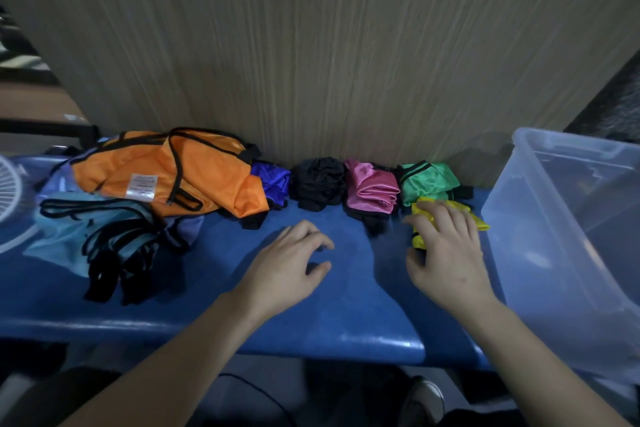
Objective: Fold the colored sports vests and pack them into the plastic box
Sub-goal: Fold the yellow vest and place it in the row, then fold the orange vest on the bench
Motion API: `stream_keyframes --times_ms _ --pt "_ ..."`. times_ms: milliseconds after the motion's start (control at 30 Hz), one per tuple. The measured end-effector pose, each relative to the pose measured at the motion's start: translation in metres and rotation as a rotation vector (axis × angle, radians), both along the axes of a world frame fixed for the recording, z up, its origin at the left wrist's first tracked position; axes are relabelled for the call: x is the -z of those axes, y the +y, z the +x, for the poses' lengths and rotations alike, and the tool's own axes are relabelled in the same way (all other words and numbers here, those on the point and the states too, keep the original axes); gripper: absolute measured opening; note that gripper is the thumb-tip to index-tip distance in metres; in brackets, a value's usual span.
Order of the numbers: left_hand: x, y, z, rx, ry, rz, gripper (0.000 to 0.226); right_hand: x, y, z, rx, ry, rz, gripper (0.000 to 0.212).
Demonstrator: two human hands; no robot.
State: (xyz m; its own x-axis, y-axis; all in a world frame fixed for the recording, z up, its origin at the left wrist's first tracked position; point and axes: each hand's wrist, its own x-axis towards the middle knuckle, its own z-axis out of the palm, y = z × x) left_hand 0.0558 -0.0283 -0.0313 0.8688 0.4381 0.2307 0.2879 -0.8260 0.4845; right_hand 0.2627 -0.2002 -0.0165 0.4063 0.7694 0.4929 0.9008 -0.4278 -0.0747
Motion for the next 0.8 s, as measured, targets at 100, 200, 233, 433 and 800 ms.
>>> stream_keyframes --times_ms 100,200,233,433,800 --pt "-0.003 0.011 -0.007 -0.027 -0.01 0.014 0.024 -0.006 0.011 -0.012 -0.076 0.019 0.002 0.042" --pt "-0.005 0.025 -0.018 -0.071 -0.024 0.01 0.023 -0.009 0.027 -0.027 -0.139 0.048 -0.004 0.039" --pt "-0.005 0.03 -0.022 -0.09 -0.034 0.011 0.023 -0.01 0.034 -0.031 -0.153 0.062 -0.011 0.038" --pt "-0.004 0.06 -0.055 -0.221 -0.125 0.119 0.022 -0.004 0.075 -0.062 -0.221 0.104 -0.054 0.037" --pt "-0.016 0.115 -0.091 -0.492 -0.17 0.411 0.036 0.007 0.16 -0.108 -0.24 0.565 -0.012 0.037"
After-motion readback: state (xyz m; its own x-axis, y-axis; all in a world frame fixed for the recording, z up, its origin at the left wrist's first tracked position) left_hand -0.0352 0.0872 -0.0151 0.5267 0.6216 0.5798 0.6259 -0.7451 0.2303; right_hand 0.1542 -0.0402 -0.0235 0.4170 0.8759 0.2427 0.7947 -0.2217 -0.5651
